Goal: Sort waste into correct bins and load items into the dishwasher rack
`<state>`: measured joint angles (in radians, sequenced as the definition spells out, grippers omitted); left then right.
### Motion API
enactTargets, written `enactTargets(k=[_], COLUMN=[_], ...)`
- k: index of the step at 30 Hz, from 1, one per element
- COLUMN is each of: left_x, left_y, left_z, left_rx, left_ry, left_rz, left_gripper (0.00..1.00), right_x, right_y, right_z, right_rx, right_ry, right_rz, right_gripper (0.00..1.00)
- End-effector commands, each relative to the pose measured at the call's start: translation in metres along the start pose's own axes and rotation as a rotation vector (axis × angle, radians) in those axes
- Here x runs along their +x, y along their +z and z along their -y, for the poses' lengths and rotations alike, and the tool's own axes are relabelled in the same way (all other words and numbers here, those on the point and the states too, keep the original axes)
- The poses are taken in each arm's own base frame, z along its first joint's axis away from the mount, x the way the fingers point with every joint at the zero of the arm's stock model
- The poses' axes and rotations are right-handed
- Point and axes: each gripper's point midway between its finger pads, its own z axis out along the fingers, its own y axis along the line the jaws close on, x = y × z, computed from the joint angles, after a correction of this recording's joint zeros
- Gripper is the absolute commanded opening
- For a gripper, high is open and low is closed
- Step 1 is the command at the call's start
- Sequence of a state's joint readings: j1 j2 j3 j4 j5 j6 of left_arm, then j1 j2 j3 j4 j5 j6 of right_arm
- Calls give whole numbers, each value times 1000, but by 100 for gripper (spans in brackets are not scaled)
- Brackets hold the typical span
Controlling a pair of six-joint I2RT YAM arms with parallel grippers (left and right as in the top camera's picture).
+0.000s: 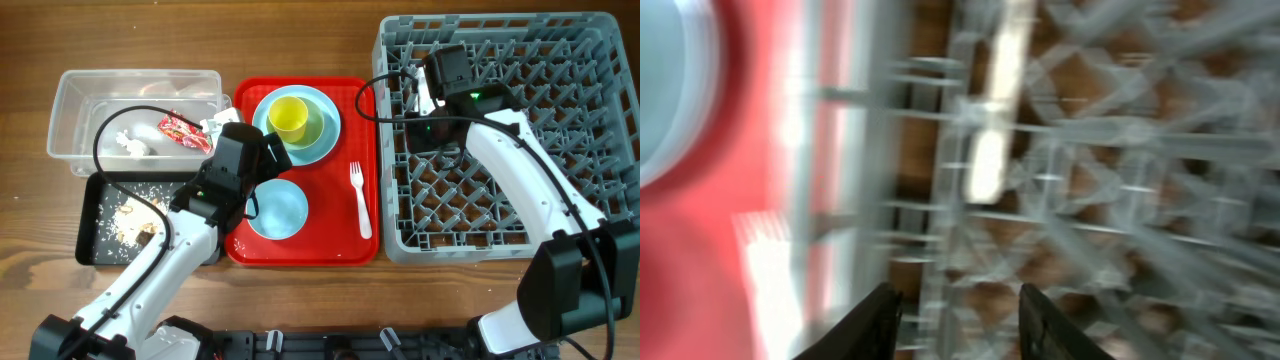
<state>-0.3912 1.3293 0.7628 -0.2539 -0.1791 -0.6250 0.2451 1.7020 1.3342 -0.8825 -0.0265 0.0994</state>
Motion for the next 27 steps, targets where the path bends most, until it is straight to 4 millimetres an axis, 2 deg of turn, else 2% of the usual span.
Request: enactTargets(k=[1,3,4,9,14,16,19,21,27], left_x=[-9,-9,-9,-9,-9,-9,-9,-9,-9], left_y=[-4,-4,-4,-4,-4,-4,-4,-4,-4], left_z=[2,2,2,2,2,2,2,2,2], left_rx=[3,3,3,3,3,3,3,3,3], left_ry=[11,11,11,11,11,11,11,12,12], left_rz=[29,29,29,29,29,29,29,29,29], left_gripper=[100,100,100,100,100,100,100,100,100], right_x=[-12,-11,-11,-6,4,8,11,12,14], right_y=[-34,-41,-41,-35,-33,-30,-24,-21,-21], right_z=[-69,-89,-92,-105,-120,-125,-124,-123,-127], right_rx=[-410,-525,-540,-530,-513,-476,-383,-336,-328], right_ry=[66,73,80,89,42,15,9,10,-5], right_rz=[34,23,20,4,-18,-19,-9,-4,-2], right_gripper=[42,43,43,57,63,73,79,100,100])
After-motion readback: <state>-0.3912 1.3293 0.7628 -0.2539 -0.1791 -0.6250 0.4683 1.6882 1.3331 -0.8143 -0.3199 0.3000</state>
